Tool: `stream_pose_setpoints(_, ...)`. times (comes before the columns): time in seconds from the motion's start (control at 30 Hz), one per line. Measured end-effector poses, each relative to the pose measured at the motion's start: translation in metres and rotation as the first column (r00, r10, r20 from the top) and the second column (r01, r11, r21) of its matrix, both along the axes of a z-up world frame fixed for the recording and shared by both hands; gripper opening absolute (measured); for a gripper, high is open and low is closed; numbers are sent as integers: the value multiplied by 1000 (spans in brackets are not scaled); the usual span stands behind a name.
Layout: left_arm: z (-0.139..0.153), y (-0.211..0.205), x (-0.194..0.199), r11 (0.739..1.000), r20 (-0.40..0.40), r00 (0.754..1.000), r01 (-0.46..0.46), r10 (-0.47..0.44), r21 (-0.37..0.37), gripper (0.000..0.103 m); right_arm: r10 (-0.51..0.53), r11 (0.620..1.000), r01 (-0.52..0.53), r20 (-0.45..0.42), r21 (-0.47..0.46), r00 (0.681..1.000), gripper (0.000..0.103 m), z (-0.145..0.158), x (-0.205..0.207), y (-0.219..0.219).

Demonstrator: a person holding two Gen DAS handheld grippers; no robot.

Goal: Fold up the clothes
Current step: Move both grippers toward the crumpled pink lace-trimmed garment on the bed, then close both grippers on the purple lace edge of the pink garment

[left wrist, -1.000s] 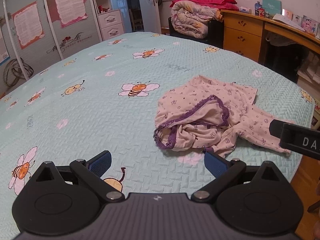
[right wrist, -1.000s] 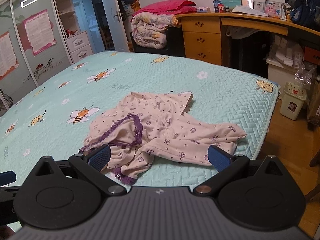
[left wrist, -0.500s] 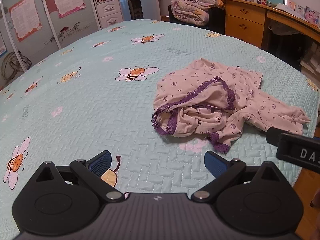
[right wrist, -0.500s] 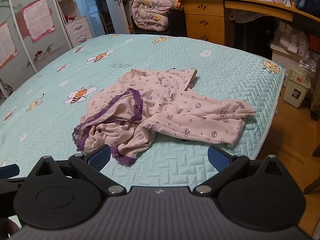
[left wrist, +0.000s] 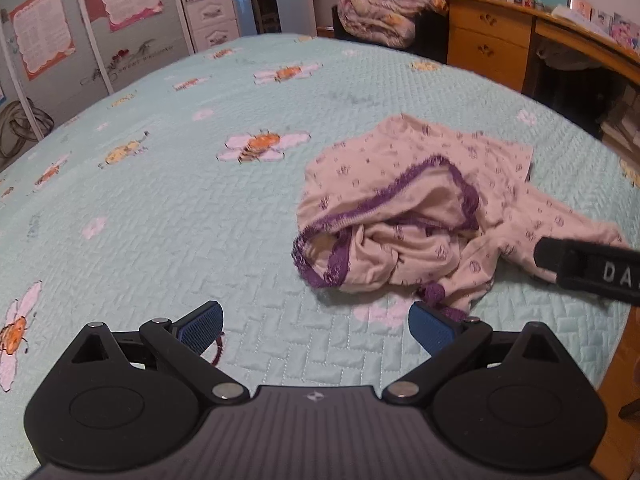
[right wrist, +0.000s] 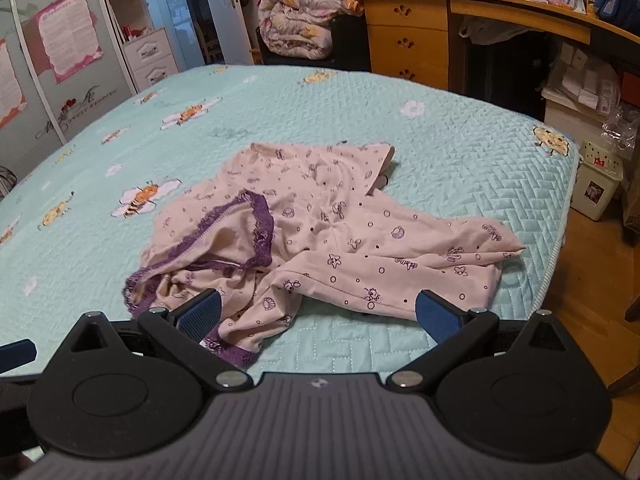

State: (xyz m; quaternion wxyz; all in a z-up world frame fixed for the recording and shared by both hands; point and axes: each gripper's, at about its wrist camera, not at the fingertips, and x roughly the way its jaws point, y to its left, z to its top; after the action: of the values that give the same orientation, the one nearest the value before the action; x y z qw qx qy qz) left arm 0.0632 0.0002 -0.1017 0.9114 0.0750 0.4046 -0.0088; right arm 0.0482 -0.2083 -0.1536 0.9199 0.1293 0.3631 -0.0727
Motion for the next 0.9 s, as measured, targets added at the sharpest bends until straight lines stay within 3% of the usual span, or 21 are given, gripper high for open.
stream_pose_setpoints(0.5,-38,1,59,998,-33,999,2,-1,60,102,24,999,-25,-71,-22,997,102,-42,55,6)
stream_pose_setpoints(0.73,-56,-5,90,999,-38,999,0,2,35,102,15,1000,-15,-79,-4,997,102,-59,86,4)
stream_pose_setpoints(0.9,-72,-11,112,998,-33,999,11,-9,63,103,10,999,-13,-79,-40,997,102,-73,109,5)
